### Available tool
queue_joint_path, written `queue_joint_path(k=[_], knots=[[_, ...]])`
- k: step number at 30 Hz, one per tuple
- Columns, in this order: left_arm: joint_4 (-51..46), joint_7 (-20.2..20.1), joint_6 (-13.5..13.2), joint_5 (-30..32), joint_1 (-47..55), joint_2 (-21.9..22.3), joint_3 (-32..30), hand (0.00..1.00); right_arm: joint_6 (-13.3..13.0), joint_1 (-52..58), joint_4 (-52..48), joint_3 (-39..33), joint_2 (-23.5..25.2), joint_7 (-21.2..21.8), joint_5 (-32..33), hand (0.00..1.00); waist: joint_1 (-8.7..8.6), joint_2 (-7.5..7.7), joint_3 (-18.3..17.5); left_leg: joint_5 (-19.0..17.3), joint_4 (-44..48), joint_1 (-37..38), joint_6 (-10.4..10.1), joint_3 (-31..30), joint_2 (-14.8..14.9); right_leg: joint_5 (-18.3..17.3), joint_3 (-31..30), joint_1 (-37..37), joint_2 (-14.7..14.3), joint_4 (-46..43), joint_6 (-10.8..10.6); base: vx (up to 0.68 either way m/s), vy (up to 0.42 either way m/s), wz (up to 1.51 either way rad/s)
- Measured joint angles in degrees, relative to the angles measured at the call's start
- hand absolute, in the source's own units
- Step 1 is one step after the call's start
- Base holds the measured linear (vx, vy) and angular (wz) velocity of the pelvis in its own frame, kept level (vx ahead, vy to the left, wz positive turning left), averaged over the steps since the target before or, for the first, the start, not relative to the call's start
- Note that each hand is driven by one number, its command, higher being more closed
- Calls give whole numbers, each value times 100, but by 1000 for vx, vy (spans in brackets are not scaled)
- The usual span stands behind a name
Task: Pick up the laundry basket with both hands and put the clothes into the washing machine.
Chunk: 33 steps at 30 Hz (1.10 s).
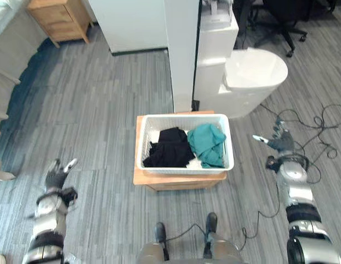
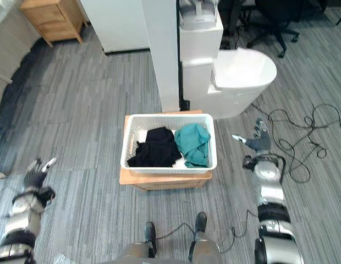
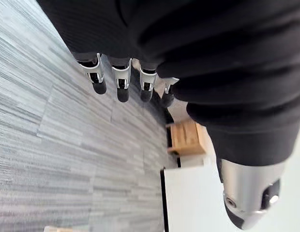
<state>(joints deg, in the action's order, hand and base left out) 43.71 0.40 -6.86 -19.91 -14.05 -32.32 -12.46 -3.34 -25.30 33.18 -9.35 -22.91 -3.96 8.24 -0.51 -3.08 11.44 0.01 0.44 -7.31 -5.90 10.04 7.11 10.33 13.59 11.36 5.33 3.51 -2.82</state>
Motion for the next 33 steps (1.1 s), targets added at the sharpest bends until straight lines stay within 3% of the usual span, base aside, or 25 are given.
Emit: queue_joint_path(k=[7,15,22,28,33], knots=[[837,-67,77,498,-2057,-101,1168,0,204,-1436,1379,350,-56,81,76,0,-47,27,691,61,209,-423,50,172,7,217,-264,465,-17,-23,78,-44,-2,-17],[1646,-164,279,862,-3123,35,1542,0,388,-2768,2459,350,-118,157,64,0,-166,35,1368,55,421,-700,51,311,50,252,-421,763,-36,-148,94,1,6,-6],[1992,-140,490,939,-3381,589,1641,0,496,-3275,2737,342,-8,162,34,0,-160,44,1459,18,489,-875,85,478,84,308,-599,1012,-72,-177,74,5,11,-11],[2045,-128,592,954,-3582,689,1561,0,580,-3379,2874,364,145,166,6,0,-148,49,1472,-10,576,-965,90,590,105,319,-730,1149,-92,-237,60,15,4,-9],[2148,110,643,957,-3726,734,1407,0,603,-3449,2865,726,379,147,-200,0,-149,125,1516,-75,673,-1000,73,733,163,351,-856,1217,-142,-240,66,20,-13,-13]])
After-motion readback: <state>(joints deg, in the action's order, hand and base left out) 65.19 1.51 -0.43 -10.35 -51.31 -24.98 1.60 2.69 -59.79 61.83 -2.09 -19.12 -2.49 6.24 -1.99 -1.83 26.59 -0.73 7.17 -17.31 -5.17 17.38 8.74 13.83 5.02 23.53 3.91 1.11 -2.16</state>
